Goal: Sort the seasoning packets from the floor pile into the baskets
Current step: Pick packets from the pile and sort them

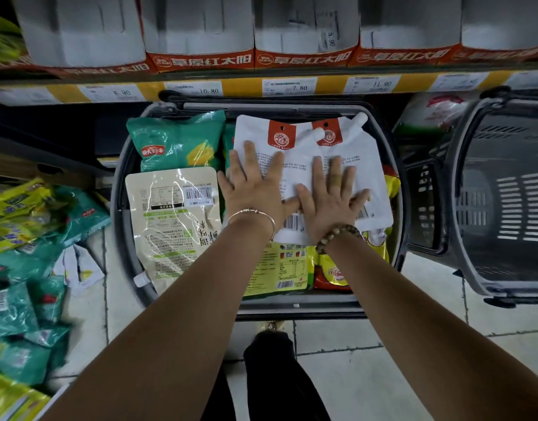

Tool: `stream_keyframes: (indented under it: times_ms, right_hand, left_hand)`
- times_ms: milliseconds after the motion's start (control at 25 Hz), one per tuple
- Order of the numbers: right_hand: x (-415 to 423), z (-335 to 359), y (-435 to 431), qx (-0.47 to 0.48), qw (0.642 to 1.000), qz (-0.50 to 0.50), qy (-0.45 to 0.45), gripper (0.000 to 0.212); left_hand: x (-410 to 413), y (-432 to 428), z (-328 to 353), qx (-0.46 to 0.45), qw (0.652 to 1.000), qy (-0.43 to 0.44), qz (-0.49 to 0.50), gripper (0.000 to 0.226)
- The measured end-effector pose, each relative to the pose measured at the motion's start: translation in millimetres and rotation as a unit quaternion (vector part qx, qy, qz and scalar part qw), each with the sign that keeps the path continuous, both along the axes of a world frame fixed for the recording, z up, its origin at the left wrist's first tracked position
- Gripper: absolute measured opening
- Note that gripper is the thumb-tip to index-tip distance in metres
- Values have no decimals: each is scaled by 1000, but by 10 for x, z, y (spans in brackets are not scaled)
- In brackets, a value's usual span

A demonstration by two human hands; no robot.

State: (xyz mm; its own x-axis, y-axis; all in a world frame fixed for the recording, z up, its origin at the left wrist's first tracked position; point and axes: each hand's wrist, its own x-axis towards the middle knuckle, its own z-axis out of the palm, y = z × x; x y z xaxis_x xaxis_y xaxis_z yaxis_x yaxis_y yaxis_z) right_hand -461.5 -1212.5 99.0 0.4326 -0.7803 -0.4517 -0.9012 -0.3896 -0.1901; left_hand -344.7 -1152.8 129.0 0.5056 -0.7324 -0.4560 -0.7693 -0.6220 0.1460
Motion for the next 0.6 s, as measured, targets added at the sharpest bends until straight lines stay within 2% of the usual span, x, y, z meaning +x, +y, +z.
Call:
stream_keyframes:
  times_ms: [160, 400, 600]
  right_hand:
    - [99, -86, -129, -10, 1000, -9, 3, 62]
    - [42, -48, -148, 3, 1000, 0, -13, 58]
    - [-64, 198, -136, 8, 999, 33, -16, 65]
  left_hand:
    - [100, -136, -45, -21, 999, 31, 13, 76]
    - [44, -41, -53, -70, 997, 8, 18, 52]
    - [54, 198, 156, -92, 994, 45, 29, 55]
